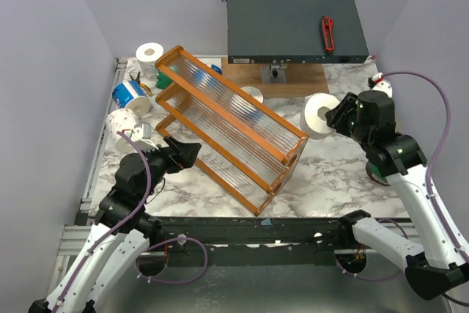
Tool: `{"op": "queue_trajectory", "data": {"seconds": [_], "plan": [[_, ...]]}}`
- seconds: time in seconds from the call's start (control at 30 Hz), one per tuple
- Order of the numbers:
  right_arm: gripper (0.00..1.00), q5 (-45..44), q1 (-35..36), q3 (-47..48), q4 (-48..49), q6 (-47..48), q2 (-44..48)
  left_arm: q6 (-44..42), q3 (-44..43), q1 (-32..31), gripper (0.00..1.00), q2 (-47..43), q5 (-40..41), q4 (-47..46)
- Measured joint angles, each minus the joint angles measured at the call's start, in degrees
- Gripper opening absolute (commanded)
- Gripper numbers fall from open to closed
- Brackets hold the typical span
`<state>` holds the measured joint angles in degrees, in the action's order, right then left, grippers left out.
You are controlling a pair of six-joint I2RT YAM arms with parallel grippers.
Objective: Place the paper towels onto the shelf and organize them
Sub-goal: Pick up the paper towel from the center of the board, then place the paper towel on the shelf.
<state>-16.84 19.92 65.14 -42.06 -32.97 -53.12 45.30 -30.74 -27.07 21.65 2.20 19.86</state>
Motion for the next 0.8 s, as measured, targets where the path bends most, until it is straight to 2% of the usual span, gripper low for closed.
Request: {"op": "queue_trajectory", "data": {"seconds": [0.47, 0.8], "plan": [[0.36, 1.0, 0.0, 23.4, -10.2, 3.3, -0.6, 1.5, 0.0, 0.0, 0.92, -4.4, 1.2, 3.9], [0.37, 15.2, -0.1, 36.3, -11.8, 4.1, -10.3, 2.6, -0.5, 0.0, 0.92, -6.7, 2.7, 8.3]]}}
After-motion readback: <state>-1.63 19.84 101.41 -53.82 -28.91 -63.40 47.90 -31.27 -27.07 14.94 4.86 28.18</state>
